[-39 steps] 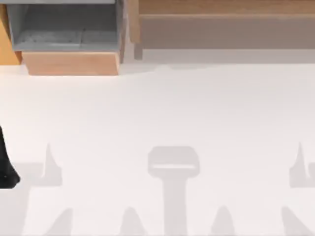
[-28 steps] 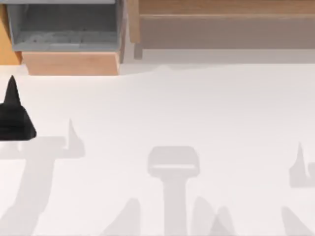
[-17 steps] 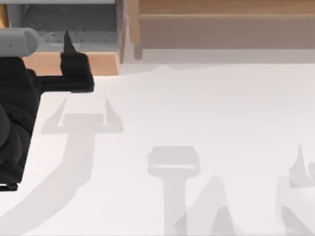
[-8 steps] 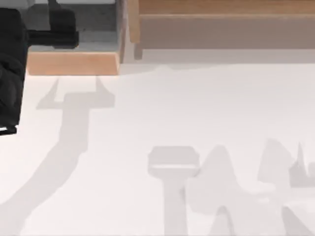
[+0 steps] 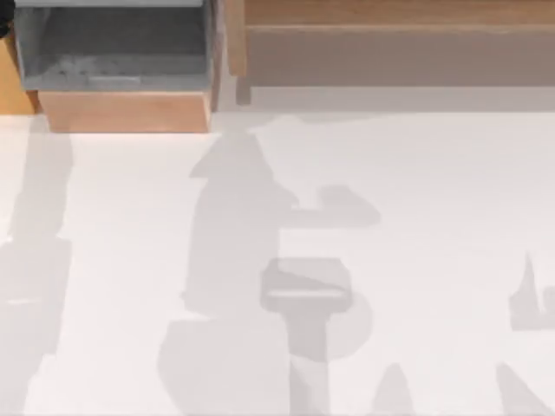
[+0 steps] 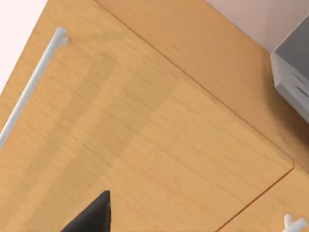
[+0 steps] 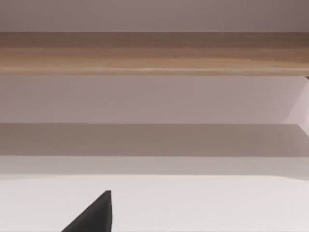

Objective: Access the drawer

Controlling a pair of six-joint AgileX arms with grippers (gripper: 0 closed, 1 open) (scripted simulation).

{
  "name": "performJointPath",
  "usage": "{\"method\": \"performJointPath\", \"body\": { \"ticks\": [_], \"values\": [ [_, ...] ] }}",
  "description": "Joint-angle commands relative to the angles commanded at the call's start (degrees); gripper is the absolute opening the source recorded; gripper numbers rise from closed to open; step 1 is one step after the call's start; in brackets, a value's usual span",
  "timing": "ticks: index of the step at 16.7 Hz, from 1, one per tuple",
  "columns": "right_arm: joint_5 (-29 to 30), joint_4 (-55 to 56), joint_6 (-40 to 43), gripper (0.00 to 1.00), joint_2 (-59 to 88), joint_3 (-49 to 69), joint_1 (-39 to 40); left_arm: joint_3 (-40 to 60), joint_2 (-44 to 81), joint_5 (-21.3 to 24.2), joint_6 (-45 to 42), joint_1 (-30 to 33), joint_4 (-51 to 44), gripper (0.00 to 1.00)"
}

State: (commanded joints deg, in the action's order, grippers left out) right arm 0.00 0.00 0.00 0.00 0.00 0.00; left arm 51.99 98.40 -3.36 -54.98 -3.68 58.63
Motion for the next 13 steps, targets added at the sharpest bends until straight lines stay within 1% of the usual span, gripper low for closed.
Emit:
{"method": "performJointPath", "body": {
  "ticks": [4, 7, 9, 10, 13],
  "values": [
    [0.0, 0.0, 0.0, 1.0, 0.0, 0.0, 0.0, 6.28, 17.08, 15.17, -20.55, -11.78, 6.72, 1.0],
    [0.0, 0.0, 0.0, 1.0, 0.0, 0.0, 0.0, 9.37, 26.56, 24.27, -30.71, -17.36, 8.52, 1.0],
    [0.0, 0.0, 0.0, 1.0, 0.0, 0.0, 0.0, 10.57, 30.57, 28.27, -34.44, -19.47, 8.75, 1.0],
    [0.0, 0.0, 0.0, 1.0, 0.0, 0.0, 0.0, 10.89, 31.72, 29.44, -35.4, -20.06, 8.73, 1.0],
    [0.0, 0.0, 0.0, 1.0, 0.0, 0.0, 0.0, 11.04, 32.28, 30.02, -35.81, -20.32, 8.69, 1.0]
  ]
}}
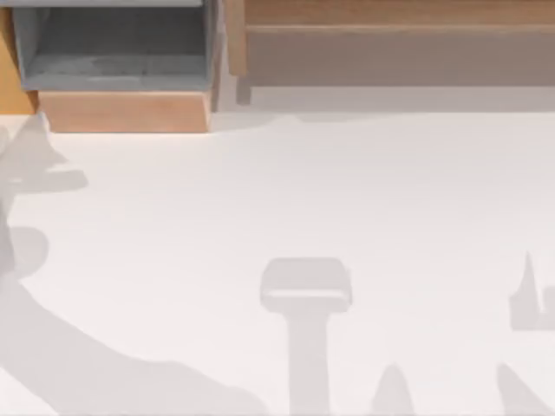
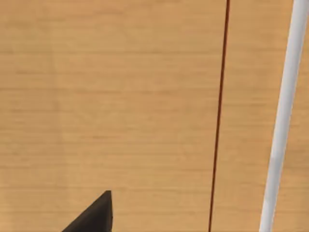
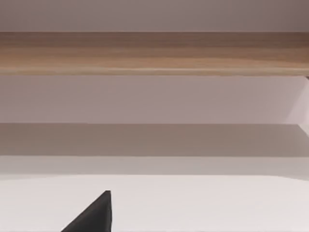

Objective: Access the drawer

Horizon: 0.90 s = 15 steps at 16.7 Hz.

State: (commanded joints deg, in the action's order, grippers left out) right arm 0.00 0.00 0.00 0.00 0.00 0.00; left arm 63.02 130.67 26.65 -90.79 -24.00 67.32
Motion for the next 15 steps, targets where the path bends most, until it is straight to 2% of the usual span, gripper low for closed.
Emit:
{"method": "performJointPath", "body": {
  "ticks": [13, 15],
  "values": [
    [0.0, 0.0, 0.0, 1.0, 0.0, 0.0, 0.0, 6.56, 3.07, -1.42, 0.05, 1.46, -3.46, 1.0],
    [0.0, 0.0, 0.0, 1.0, 0.0, 0.0, 0.0, 6.56, 3.07, -1.42, 0.05, 1.46, -3.46, 0.85]
  ]
}}
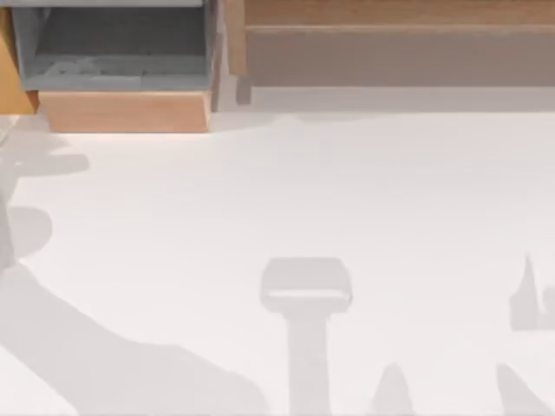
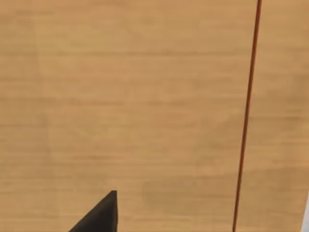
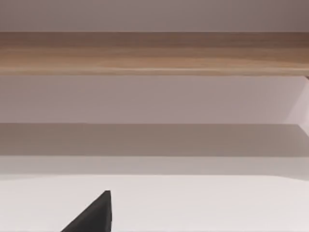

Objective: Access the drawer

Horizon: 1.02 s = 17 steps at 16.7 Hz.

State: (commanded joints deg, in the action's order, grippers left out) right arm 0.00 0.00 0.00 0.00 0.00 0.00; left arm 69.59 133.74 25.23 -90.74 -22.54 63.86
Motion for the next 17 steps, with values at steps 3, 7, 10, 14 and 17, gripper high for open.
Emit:
{"method": "performJointPath", "body": {
  "ticks": [3, 7, 10, 14, 17],
  "values": [
    [0.0, 0.0, 0.0, 1.0, 0.0, 0.0, 0.0, 0.0, 0.0, 0.0, 0.0, 0.0, 0.0, 0.62],
    [0.0, 0.0, 0.0, 1.0, 0.0, 0.0, 0.0, 0.0, 0.0, 0.0, 0.0, 0.0, 0.0, 0.32],
    [0.0, 0.0, 0.0, 1.0, 0.0, 0.0, 0.0, 0.0, 0.0, 0.0, 0.0, 0.0, 0.0, 0.1],
    [0.0, 0.0, 0.0, 1.0, 0.0, 0.0, 0.0, 0.0, 0.0, 0.0, 0.0, 0.0, 0.0, 0.0],
    [0.0, 0.0, 0.0, 1.0, 0.0, 0.0, 0.0, 0.0, 0.0, 0.0, 0.0, 0.0, 0.0, 0.0]
  ]
}}
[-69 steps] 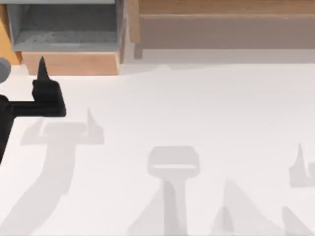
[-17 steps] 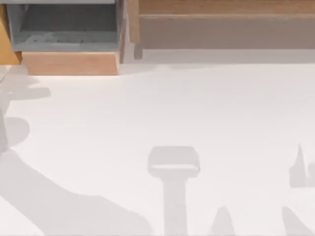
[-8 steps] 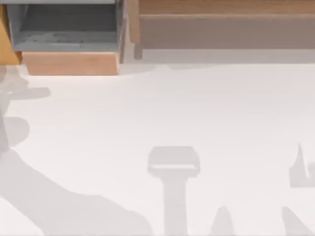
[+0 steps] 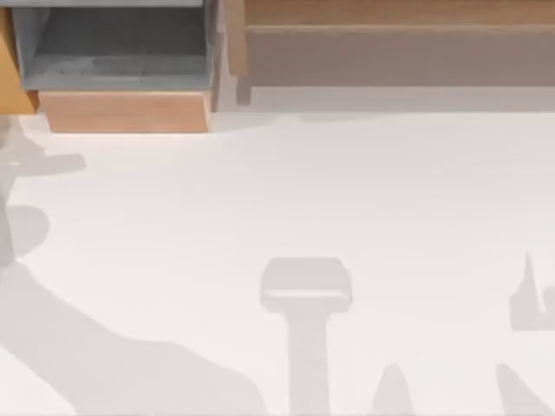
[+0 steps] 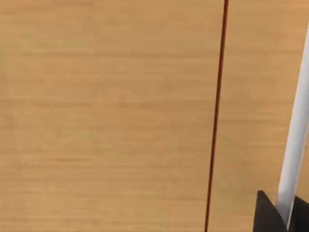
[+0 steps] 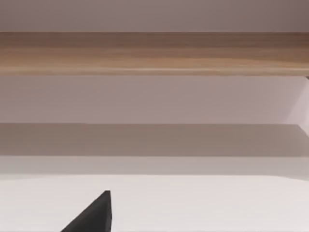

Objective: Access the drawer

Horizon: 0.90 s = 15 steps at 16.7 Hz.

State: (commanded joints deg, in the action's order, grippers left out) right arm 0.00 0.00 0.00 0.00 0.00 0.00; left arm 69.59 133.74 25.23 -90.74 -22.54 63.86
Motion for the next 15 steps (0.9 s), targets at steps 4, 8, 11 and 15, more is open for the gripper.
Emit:
{"method": "performJointPath", "body": {
  "ticks": [4, 8, 11, 15],
  "values": [
    [0.0, 0.0, 0.0, 1.0, 0.0, 0.0, 0.0, -0.26, 0.38, 0.1, 0.29, -0.34, -0.38, 0.0],
    [0.0, 0.0, 0.0, 1.0, 0.0, 0.0, 0.0, -5.82, -2.57, 1.66, 0.23, -1.8, 3.06, 0.0],
    [0.0, 0.0, 0.0, 1.0, 0.0, 0.0, 0.0, -12.68, -4.45, 2.77, 0.23, -2.97, 5.32, 0.0],
    [0.0, 0.0, 0.0, 1.0, 0.0, 0.0, 0.0, -15.96, -6.77, 3.98, 0.1, -4.26, 7.96, 0.0]
  ]
}}
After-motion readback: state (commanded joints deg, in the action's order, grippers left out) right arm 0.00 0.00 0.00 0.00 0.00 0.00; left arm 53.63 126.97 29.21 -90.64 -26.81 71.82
